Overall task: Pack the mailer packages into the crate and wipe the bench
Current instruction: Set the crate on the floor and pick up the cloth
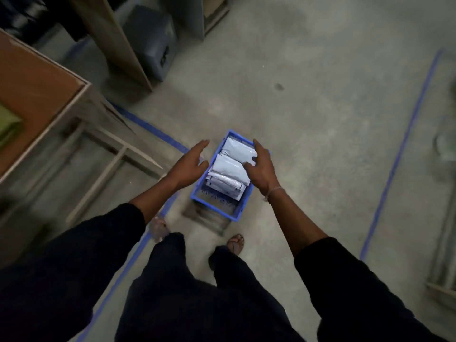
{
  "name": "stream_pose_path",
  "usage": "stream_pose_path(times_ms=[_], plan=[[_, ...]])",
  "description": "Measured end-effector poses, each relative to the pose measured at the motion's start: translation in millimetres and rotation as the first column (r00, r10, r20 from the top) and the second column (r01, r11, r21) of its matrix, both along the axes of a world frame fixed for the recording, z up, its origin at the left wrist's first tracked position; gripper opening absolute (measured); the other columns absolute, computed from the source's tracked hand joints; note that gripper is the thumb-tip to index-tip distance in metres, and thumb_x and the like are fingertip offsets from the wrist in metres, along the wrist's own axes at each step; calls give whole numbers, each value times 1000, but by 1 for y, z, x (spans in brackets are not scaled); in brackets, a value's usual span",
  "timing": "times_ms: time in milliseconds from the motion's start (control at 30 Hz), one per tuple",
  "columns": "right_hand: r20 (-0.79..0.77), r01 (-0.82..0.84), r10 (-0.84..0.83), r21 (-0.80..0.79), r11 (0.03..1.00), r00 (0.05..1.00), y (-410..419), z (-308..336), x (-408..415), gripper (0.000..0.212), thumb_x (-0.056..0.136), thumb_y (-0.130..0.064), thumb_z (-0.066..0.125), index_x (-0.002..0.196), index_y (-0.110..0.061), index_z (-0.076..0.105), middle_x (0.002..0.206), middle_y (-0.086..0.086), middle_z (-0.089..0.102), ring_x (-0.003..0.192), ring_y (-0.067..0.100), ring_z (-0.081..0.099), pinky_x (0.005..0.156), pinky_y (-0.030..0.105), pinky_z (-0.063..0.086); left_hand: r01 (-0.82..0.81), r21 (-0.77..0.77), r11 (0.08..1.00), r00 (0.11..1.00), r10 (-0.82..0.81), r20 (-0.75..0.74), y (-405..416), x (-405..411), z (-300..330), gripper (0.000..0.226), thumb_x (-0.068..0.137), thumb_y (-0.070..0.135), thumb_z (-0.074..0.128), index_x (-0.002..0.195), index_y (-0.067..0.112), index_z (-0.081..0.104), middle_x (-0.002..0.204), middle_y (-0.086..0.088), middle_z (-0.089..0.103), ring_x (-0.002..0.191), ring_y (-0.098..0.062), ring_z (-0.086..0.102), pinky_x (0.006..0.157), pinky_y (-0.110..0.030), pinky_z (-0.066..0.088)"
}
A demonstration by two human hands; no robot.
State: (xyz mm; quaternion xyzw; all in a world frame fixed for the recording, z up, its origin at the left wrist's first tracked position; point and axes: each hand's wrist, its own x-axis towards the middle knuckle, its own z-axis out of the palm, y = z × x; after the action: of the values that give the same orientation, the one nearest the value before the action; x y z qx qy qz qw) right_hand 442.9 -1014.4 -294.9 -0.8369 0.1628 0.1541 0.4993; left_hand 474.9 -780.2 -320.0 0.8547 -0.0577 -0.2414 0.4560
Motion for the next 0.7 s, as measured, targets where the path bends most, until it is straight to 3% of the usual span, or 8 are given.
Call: stream_pose_path(times_ms=[100, 167, 267, 433, 600, 700], plan=[[93, -43, 41, 18, 999, 995, 28, 58, -8, 74, 94, -8, 62, 158, -22, 27, 157, 5, 31, 135, 23, 48, 95, 20, 50, -39, -65, 997, 993, 46, 111, 31, -34, 56, 64, 102, 8, 56, 160, 17, 32, 165, 1, 33, 151, -12, 32, 123, -39, 32], [181, -89, 82, 30, 996, 980, 50, 86, -11, 75, 94, -9, 65, 157, -26, 28, 155, 2, 35, 130, 18, 51, 80, 3, 46, -61, -105, 993, 982, 79, 173, 52, -55, 85, 63, 103, 12, 57, 160, 21, 32, 165, 4, 32, 150, -10, 33, 120, -33, 34], [266, -164, 141, 67, 984, 954, 92, 118, -12, 77, 92, -6, 68, 156, -26, 31, 149, 3, 41, 124, 19, 55, 77, 5, 48, -86, -145, 986, 961, 120, 248, 87, -79, 120, 62, 103, 15, 57, 159, 25, 31, 165, 7, 32, 150, -7, 34, 116, -26, 36], [345, -269, 212, 126, 955, 914, 178, 155, -8, 76, 91, -6, 69, 154, -29, 34, 149, 0, 42, 123, 18, 57, 88, 26, 57, -152, -222, 963, 908, 225, 353, 160, -90, 164, 60, 103, 11, 57, 158, 22, 35, 163, 5, 37, 146, -4, 39, 113, -20, 39], [439, -350, 289, 63, 935, 851, 270, 161, 3, 64, 87, -2, 72, 145, -17, 48, 139, 4, 50, 112, 17, 63, 87, 16, 54, -259, -275, 926, 832, 359, 422, 244, -96, 181, 57, 101, 8, 58, 155, 20, 42, 157, 3, 45, 142, -3, 45, 112, -21, 43], [511, -374, 327, -11, 927, 795, 319, 156, 10, 54, 83, -3, 74, 133, -11, 59, 128, 6, 58, 103, 18, 66, 80, 17, 55, -352, -248, 903, 788, 428, 442, 293, -103, 183, 52, 101, 8, 56, 152, 20, 47, 152, 4, 51, 137, 2, 48, 102, -9, 43]])
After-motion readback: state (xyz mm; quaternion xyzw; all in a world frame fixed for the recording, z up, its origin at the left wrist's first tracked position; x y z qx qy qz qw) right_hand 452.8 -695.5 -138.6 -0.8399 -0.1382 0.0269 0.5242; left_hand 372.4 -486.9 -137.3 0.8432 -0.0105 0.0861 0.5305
